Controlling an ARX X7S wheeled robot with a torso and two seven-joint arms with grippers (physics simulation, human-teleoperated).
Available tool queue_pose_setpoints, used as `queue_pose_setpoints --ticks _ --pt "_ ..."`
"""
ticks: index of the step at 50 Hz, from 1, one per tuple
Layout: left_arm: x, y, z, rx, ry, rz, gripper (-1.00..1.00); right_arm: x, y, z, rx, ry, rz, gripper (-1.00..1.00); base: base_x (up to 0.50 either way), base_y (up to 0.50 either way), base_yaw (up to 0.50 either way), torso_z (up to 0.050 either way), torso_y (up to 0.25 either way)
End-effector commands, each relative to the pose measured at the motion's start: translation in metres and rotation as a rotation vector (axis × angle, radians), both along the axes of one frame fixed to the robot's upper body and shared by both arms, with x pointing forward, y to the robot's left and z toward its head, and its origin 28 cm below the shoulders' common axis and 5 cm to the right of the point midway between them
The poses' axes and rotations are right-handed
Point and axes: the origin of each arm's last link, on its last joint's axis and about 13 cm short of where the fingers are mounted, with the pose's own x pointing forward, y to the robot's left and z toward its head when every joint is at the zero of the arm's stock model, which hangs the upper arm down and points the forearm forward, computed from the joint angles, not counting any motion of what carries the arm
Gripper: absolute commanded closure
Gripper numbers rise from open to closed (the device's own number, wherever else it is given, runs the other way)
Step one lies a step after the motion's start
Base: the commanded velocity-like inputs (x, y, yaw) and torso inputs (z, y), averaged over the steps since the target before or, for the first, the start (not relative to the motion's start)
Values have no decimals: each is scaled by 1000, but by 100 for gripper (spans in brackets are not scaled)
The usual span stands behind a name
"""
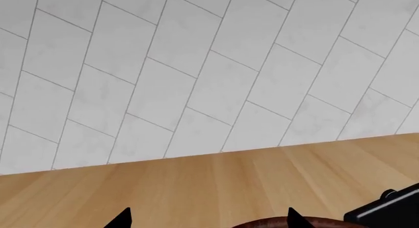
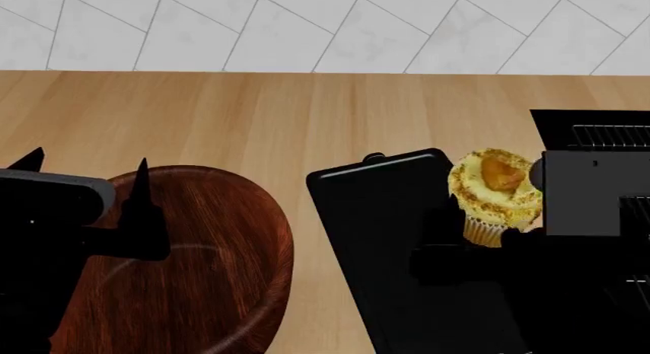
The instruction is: Move the fresh-baked cupcake off the tray onto the counter, and place the bowl used for mixing into the sink.
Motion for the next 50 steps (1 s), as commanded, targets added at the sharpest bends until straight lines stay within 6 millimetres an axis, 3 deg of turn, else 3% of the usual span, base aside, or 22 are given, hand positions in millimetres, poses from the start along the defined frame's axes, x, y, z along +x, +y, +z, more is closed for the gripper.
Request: queue_pose_setpoints --ticks 1,7,11,18,26,50 --pt "0 0 1 2 -2 0 -100 -73 -7 19 -54 -114 -80 100 0 0 0 0 0" --pt "0 0 1 2 -7 9 -100 -101 -12 11 -46 -88 -128 100 0 0 0 0 0" --pt "-1 0 1 2 -8 13 -100 -117 -15 -6 -3 -51 -158 100 0 0 0 0 0" --pt "0 0 1 5 -4 12 -100 -127 -22 -30 38 2 -201 100 0 0 0 0 0" --pt "0 0 0 6 2 7 -100 -133 -25 -42 39 40 -233 100 0 0 0 0 0" --pt "0 0 1 4 1 6 -100 -122 -25 -82 74 176 -250 100 0 0 0 0 0"
